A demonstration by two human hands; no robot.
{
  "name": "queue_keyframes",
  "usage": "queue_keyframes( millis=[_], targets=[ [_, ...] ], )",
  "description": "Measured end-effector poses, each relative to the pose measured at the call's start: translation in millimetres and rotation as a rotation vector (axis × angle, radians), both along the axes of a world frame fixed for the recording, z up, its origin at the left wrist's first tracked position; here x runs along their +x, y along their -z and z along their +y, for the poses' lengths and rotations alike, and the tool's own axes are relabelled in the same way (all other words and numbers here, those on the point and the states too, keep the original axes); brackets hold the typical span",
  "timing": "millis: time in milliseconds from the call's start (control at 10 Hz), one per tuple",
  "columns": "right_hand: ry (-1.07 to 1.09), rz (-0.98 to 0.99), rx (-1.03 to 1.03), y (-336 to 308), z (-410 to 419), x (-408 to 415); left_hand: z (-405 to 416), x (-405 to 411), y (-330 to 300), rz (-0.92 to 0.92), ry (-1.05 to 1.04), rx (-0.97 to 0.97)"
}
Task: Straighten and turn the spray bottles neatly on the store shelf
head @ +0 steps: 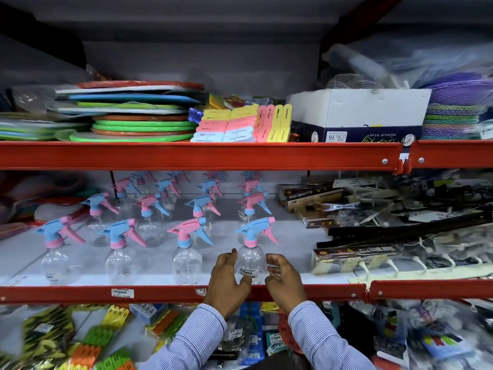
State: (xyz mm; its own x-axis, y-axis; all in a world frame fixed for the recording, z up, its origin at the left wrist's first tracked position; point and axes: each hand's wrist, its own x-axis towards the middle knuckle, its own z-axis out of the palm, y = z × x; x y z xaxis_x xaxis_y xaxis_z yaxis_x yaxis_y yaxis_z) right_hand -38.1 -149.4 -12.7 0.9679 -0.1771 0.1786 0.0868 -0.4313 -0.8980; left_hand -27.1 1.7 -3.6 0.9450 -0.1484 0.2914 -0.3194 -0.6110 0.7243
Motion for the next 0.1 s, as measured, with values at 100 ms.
queue_keyframes(
  millis=[100],
  targets=[
    [0.15, -0.121, -0.09, 3.7, -1.1, -11.7, 4.7, -10.8, -2.6, -0.107, -0.042, 0.042]
  ],
)
